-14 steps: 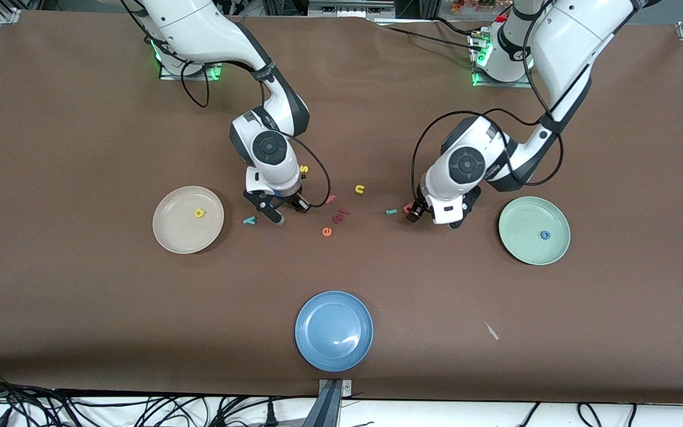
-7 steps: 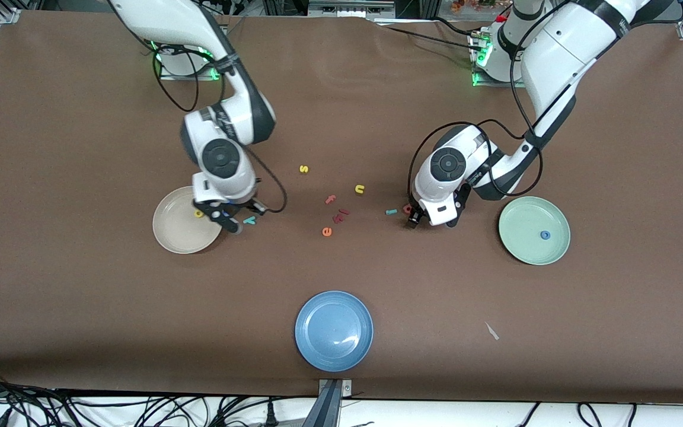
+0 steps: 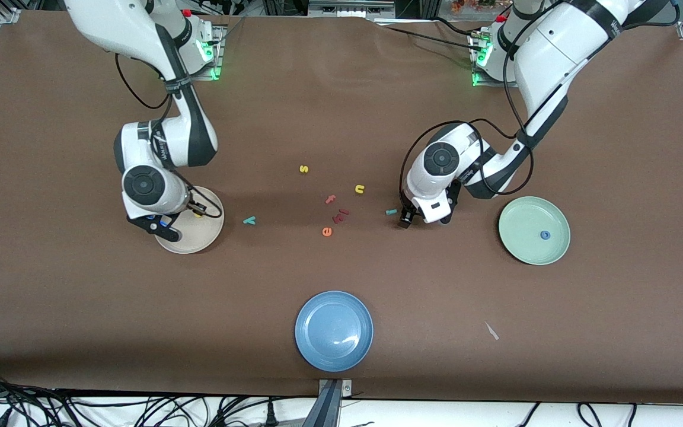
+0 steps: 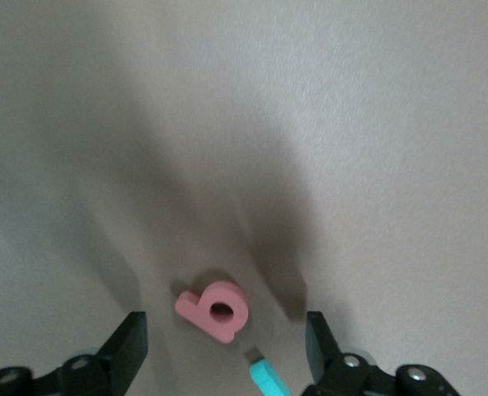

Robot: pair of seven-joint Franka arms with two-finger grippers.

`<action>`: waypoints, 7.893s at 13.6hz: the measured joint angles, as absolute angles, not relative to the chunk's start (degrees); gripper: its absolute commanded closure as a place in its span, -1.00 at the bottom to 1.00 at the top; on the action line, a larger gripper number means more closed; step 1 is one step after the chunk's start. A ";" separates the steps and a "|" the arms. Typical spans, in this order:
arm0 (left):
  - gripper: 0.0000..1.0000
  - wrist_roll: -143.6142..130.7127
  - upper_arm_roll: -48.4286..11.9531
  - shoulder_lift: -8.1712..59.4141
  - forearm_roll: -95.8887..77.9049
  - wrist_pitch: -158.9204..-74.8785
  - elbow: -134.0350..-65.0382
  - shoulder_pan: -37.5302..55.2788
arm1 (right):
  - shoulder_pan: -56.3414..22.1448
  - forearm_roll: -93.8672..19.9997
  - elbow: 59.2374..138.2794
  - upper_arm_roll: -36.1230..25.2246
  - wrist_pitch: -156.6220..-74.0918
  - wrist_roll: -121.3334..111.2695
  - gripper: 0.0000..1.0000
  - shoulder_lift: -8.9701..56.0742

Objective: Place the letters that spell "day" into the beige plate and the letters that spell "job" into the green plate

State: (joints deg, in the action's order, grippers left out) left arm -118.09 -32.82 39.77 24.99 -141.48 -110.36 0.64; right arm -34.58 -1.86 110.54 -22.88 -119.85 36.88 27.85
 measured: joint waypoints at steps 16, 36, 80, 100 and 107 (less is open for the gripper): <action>0.31 -117.82 -32.33 40.34 25.75 -141.76 -109.57 0.60 | -34.72 -10.19 107.18 -13.69 -124.49 61.14 -0.73 26.51; 0.95 -70.93 -47.66 35.34 26.57 -121.87 -107.87 -36.25 | -37.91 -10.21 108.95 -13.36 -141.28 71.20 -0.27 34.75; 0.61 -129.03 -31.99 44.47 27.73 -139.46 -101.66 5.09 | -34.25 -10.19 78.02 -34.79 -87.19 -0.55 -1.00 22.02; 1.00 -65.15 -40.06 38.82 26.94 -112.20 -100.47 -25.93 | -2.91 -0.42 99.35 0.23 -101.57 -1.25 -1.00 -0.95; -1.00 -55.90 -39.54 41.59 32.52 -114.26 -100.35 -31.23 | -2.52 -0.43 98.71 0.70 -101.61 -1.26 -1.00 -0.99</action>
